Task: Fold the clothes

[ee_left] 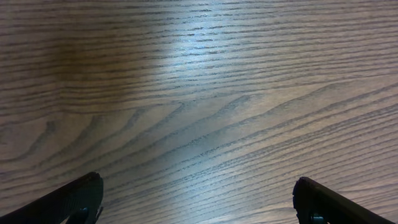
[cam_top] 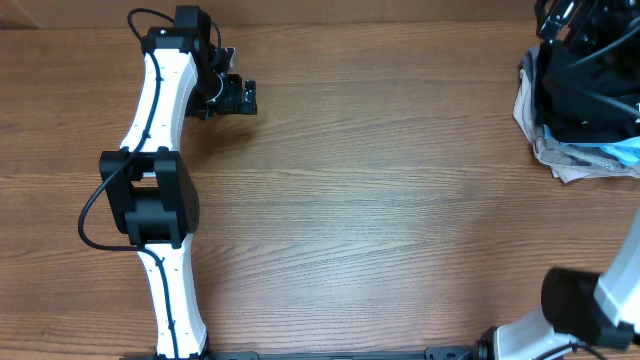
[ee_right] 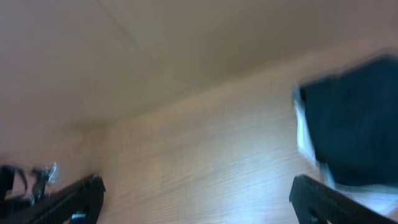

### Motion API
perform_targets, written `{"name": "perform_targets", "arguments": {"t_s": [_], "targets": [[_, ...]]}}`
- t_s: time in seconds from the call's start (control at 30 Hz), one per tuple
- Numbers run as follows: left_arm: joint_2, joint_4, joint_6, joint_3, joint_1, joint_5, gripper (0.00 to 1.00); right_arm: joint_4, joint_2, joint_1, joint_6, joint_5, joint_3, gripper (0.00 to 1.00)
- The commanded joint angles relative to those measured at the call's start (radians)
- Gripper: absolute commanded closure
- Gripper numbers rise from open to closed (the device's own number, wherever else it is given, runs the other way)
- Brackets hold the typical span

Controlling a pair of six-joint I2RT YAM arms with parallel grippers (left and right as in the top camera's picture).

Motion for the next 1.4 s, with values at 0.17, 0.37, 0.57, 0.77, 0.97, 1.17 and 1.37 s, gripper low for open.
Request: {"name": "perform_targets", "arguments": {"t_s": [0.17,0.37,0.57,0.77,0.97,1.17,1.37], "targets": [[0.005,0.002,0.009,0.003,-0.006,0.001,0.0,0.387,-0.348,0.021,-0.003,0.074,-0.449,0.0],[0.005,0.002,0.009,0.003,-0.006,0.001,0.0,0.715,-0.633,0.021,-0.003,0.063,-0.988,0.0],[0.005,0.002,0.009,0.003,-0.006,0.001,0.0,1.056,-0.922,0.038,-0.003,0.063,-1.529,0.0],[0.005,0.002,0.009,0.003,-0.006,0.001,0.0,1.276,-1.184,0.064,-0.003,0.063,-1.931,0.0],[0.005,0.002,0.009,0.003,-0.006,0.001,0.0,1.357,-1.416,0.143,-0.003,0.123,-2.21,0.0],[0.005,0.002,0.009,0.003,-0.006,0.001,0.0,1.401,-1.569,0.204,-0.002,0.176,-2.361,0.0],[0.005,0.002,0.009,0.003,-0.006,0.001,0.0,1.437,-1.667,0.204,0.009,0.172,-2.465,0.0]]}}
